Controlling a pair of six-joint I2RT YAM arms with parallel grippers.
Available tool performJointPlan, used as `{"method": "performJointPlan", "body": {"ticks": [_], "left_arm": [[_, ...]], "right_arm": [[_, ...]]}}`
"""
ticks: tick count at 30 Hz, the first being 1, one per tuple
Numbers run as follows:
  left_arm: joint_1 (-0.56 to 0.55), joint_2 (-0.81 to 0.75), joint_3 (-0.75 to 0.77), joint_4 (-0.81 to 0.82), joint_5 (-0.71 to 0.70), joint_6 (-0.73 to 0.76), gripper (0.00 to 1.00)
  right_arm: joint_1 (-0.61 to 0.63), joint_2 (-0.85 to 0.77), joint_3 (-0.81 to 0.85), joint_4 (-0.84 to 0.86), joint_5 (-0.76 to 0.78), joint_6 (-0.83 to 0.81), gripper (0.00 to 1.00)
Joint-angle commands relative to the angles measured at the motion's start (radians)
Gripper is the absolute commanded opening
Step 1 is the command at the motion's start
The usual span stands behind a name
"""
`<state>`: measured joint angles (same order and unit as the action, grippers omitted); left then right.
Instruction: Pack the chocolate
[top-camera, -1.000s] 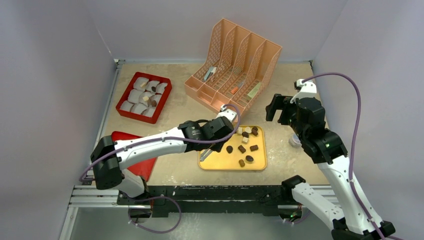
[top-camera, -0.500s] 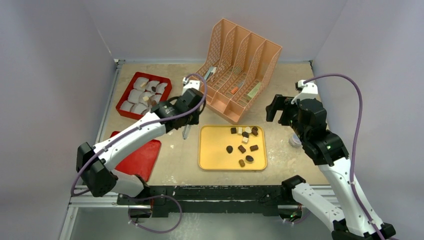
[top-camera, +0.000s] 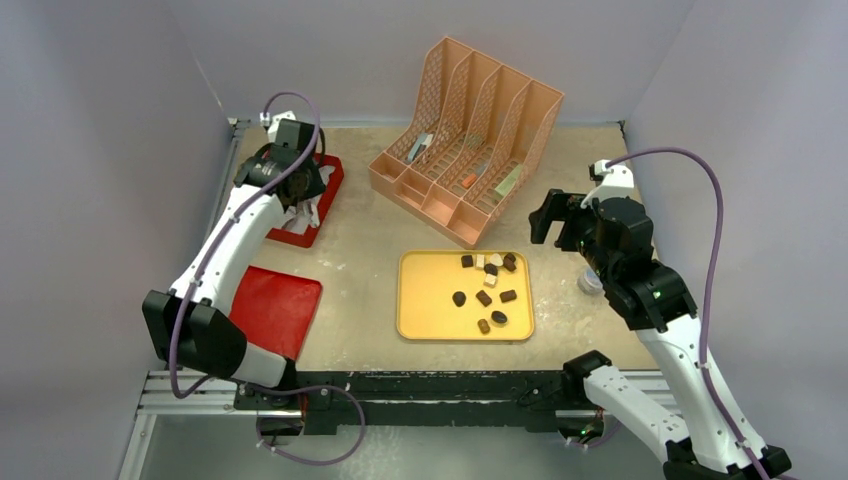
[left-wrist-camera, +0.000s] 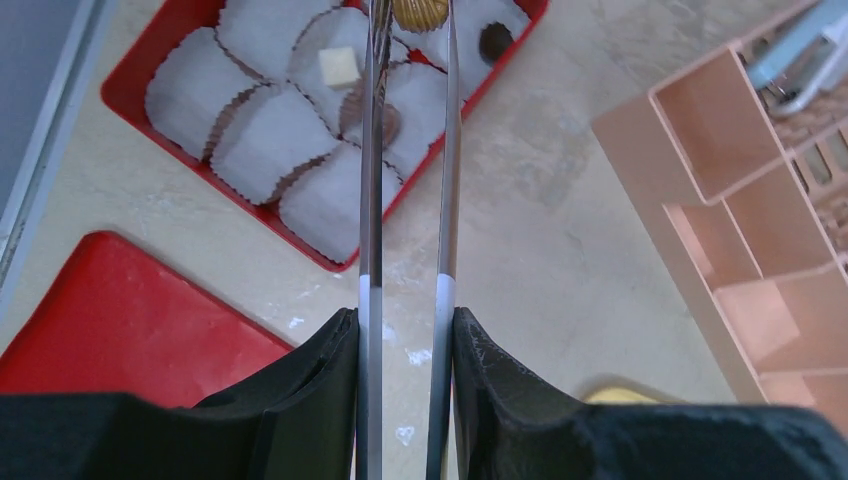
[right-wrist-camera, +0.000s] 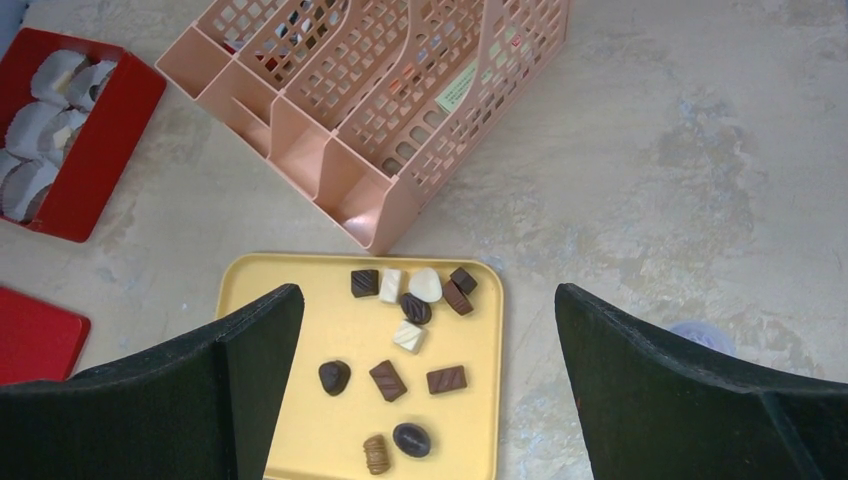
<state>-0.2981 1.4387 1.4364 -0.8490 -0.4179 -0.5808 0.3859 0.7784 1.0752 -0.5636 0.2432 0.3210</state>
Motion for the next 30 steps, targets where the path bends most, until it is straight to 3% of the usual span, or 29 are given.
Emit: {"method": "performJointPlan", "body": {"ticks": [1, 11, 30], "left_arm": [[0.092, 0.036, 0.063, 0.031, 0.029, 0.022, 0.26], [0.215, 0.119, 0.04, 0.075, -0.007, 0.051, 0.26], [0.295, 0.204, -0.022, 0.128, 0.016, 0.064, 0.27]], "right_arm": [[-0.002, -0.012, -0.001, 0.054, -0.023, 0.015, 0.98], [-0.001, -0.015, -0.018, 0.094, -0.047, 0.03, 0.97], [-0.002, 0.0, 0.002, 0.083, -0.051, 0.03, 0.97]]}}
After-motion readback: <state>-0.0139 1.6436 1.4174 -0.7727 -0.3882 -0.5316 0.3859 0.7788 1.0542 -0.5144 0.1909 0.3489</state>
